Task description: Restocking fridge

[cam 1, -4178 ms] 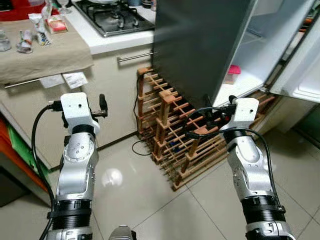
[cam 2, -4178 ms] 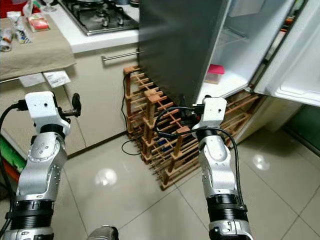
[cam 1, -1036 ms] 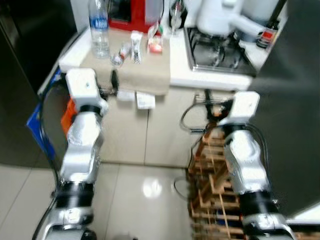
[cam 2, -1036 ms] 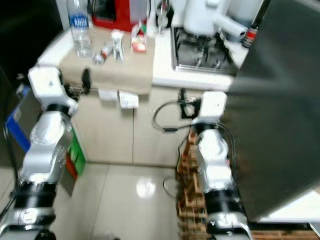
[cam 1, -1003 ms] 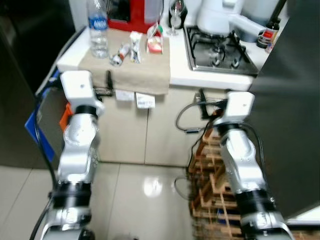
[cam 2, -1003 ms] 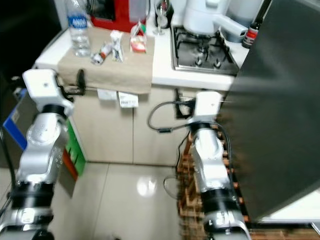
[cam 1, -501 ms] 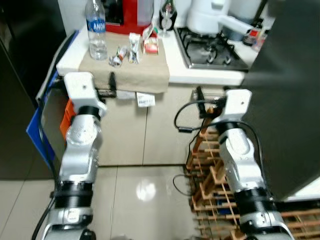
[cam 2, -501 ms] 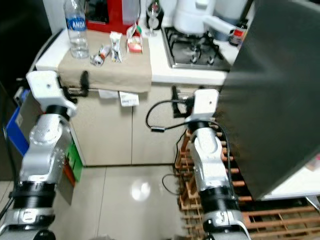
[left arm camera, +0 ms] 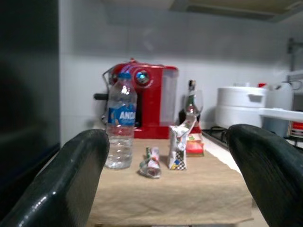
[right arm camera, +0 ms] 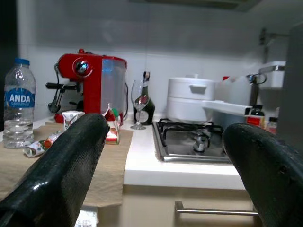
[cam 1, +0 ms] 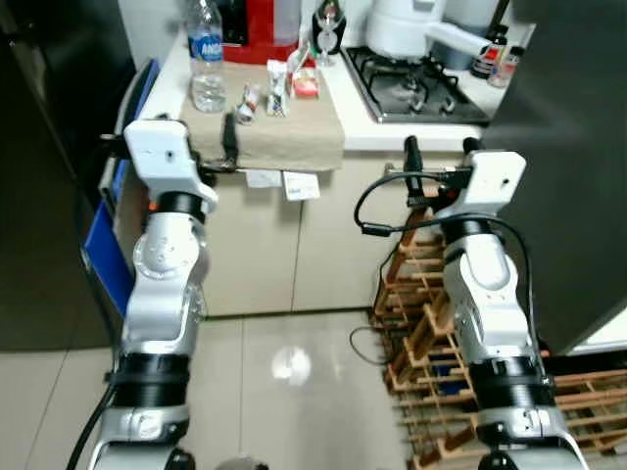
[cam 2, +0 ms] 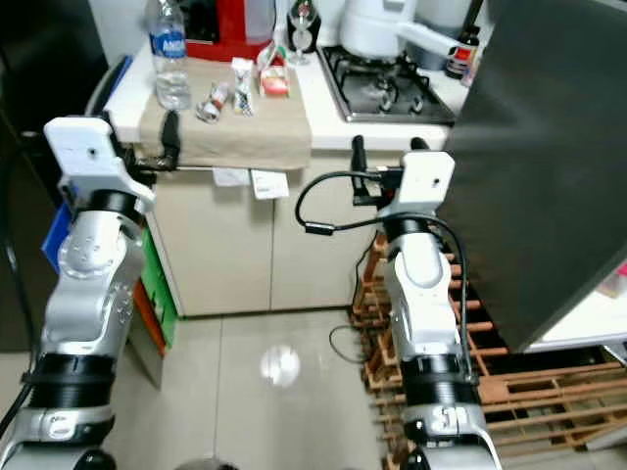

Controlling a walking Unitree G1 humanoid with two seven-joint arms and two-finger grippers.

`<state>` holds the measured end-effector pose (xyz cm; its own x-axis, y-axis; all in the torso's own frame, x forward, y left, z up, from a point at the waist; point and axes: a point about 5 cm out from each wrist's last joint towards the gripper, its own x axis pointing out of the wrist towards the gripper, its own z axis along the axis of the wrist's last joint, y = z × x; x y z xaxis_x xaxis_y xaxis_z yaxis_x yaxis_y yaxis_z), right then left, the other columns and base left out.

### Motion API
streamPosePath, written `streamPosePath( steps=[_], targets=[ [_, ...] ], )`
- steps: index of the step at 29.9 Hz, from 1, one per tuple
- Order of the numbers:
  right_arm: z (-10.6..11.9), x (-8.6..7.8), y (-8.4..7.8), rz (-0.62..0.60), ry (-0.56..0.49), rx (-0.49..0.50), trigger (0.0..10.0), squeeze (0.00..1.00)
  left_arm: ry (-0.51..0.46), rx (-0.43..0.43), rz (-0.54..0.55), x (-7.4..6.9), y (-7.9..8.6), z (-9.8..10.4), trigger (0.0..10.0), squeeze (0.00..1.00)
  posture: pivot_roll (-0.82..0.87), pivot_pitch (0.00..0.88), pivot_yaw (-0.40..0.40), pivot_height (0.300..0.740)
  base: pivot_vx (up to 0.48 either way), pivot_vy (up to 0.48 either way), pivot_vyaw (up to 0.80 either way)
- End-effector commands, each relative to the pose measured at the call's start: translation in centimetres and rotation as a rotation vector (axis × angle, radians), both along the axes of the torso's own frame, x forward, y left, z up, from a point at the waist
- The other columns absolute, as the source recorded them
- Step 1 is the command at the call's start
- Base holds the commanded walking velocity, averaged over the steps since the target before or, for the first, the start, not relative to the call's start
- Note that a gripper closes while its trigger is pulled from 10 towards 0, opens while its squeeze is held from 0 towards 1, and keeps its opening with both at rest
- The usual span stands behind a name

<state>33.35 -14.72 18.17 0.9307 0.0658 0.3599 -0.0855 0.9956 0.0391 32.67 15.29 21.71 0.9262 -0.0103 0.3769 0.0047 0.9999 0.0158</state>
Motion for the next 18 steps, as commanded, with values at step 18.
streamPosePath(
  steps=[18],
  targets=[
    [-0.22,0.08,0.47,0.014,0.018,-0.007,10.0,0.0,-0.007,0.008,0.036,0.37,0.13,0.66,10.0,0.0,-0.01,0.0,-0.051,0.74,0.401,0.235,0.07]
  ],
)
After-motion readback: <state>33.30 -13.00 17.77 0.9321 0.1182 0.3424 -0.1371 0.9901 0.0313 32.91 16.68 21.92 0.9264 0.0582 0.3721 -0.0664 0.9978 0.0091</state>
